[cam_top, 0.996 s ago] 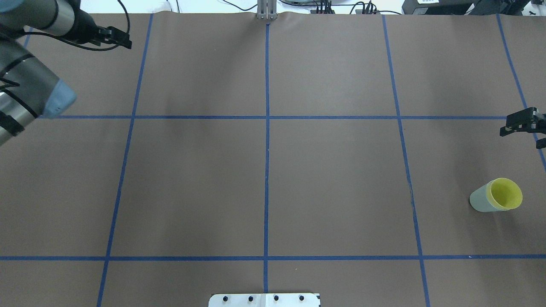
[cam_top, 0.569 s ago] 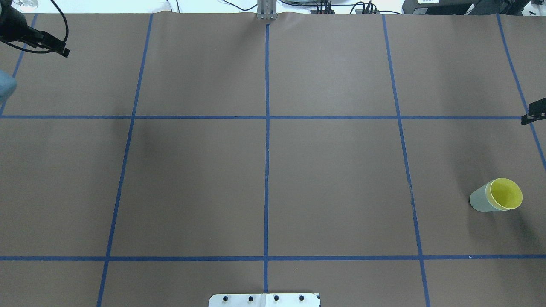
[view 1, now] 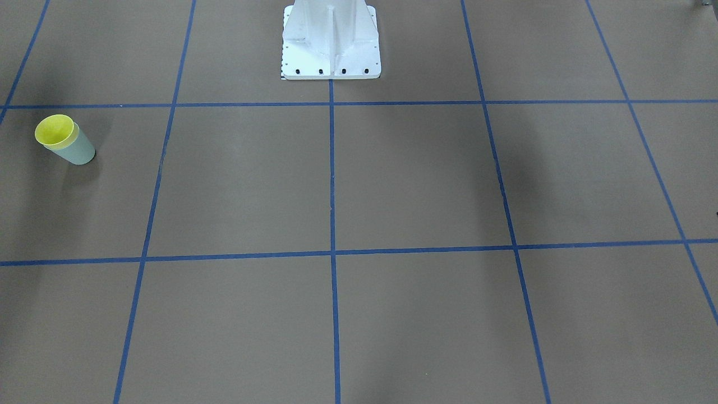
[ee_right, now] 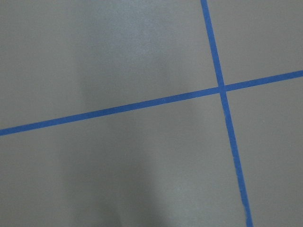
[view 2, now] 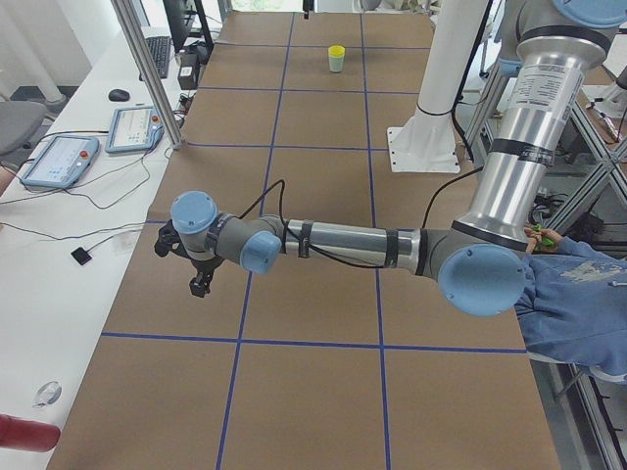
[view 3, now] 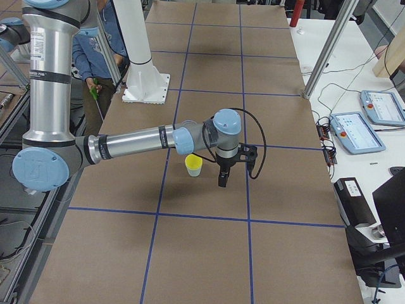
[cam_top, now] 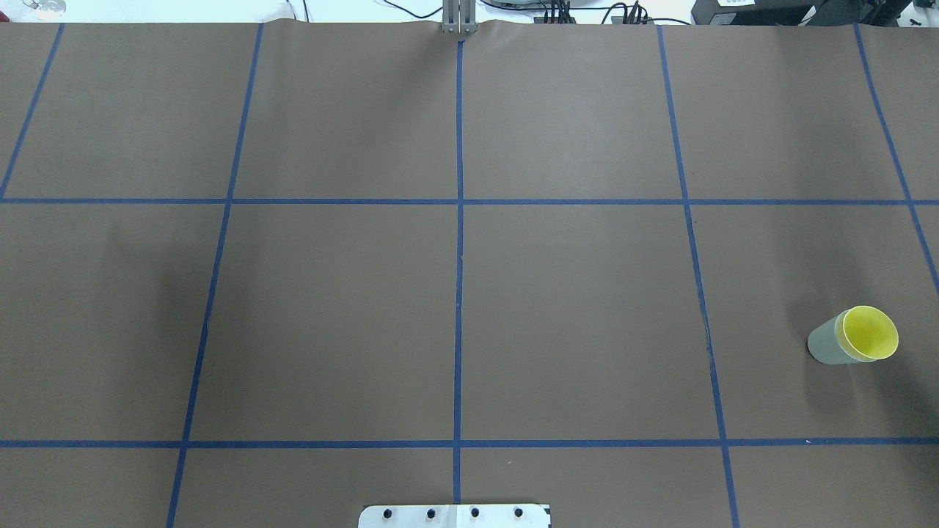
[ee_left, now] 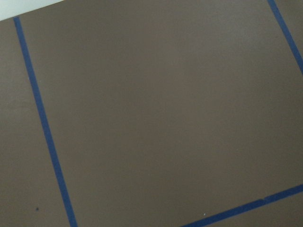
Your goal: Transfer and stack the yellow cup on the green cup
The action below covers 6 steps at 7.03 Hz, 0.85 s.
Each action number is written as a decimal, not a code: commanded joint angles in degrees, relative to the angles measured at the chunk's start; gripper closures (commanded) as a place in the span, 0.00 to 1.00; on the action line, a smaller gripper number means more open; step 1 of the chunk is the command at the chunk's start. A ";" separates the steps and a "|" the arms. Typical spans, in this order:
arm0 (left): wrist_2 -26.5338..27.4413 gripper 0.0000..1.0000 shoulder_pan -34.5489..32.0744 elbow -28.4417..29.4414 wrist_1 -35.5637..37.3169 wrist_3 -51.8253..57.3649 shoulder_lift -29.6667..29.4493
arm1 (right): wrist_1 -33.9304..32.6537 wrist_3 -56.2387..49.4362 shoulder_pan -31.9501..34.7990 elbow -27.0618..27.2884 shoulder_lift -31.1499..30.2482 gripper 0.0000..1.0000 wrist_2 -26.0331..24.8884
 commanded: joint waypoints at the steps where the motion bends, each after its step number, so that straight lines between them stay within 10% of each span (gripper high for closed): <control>1: 14.91 0.00 -3.74 -10.26 1.24 0.19 10.40 | -1.68 -10.18 4.62 -3.88 0.42 0.00 0.00; 6: 11.17 0.00 -3.31 -19.89 2.39 0.45 22.15 | -1.06 -10.57 6.31 -4.25 -0.45 0.00 2.19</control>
